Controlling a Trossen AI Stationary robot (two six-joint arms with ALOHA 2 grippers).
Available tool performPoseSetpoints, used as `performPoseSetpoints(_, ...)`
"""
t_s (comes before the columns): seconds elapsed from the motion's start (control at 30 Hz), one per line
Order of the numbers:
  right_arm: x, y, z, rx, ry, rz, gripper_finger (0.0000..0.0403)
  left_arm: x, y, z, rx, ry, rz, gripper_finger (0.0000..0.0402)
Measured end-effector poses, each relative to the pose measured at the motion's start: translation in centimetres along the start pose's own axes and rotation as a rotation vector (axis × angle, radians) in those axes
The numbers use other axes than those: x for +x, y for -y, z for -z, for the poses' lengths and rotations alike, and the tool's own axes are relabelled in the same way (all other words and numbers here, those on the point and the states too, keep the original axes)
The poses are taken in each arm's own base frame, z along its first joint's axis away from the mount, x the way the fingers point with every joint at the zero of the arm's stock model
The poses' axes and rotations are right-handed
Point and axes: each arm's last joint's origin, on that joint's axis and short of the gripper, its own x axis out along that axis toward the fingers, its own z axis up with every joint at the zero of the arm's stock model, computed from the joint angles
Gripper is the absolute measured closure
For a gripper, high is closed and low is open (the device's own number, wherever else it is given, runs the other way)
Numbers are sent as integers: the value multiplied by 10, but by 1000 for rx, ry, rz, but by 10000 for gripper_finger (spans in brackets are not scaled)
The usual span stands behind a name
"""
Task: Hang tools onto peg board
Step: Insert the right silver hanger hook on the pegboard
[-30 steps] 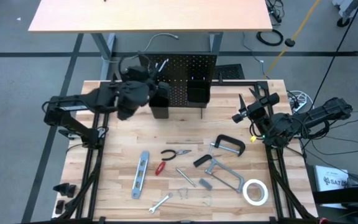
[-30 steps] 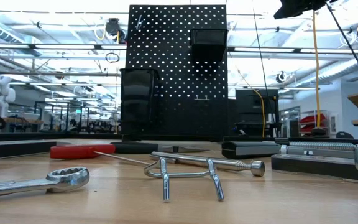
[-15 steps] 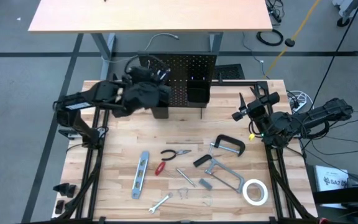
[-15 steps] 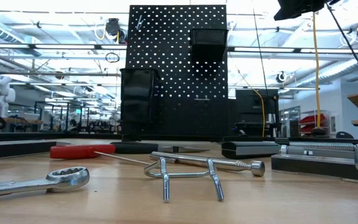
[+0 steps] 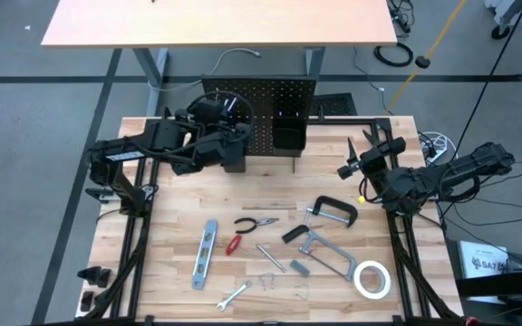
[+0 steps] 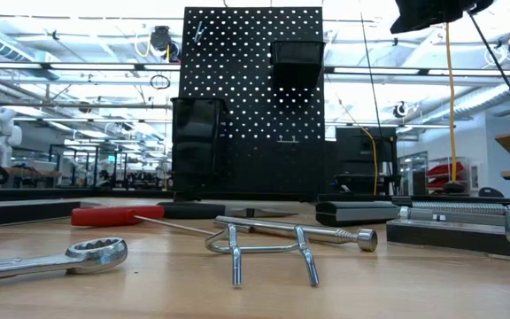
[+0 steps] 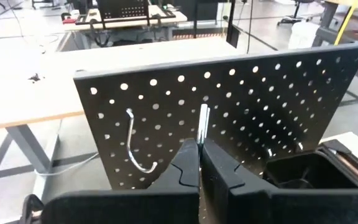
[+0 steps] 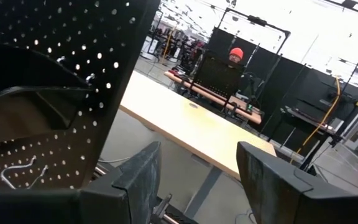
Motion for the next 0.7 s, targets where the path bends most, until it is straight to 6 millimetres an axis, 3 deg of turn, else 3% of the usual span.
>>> performPoseSetpoints(0.4,8,5,-9,-50,9,14,202,15,24,21,-16,33,-63,401)
performPoseSetpoints(0.7,15,4,-6,-161,17,-2,202,20,22,19,-101,46,-86,401)
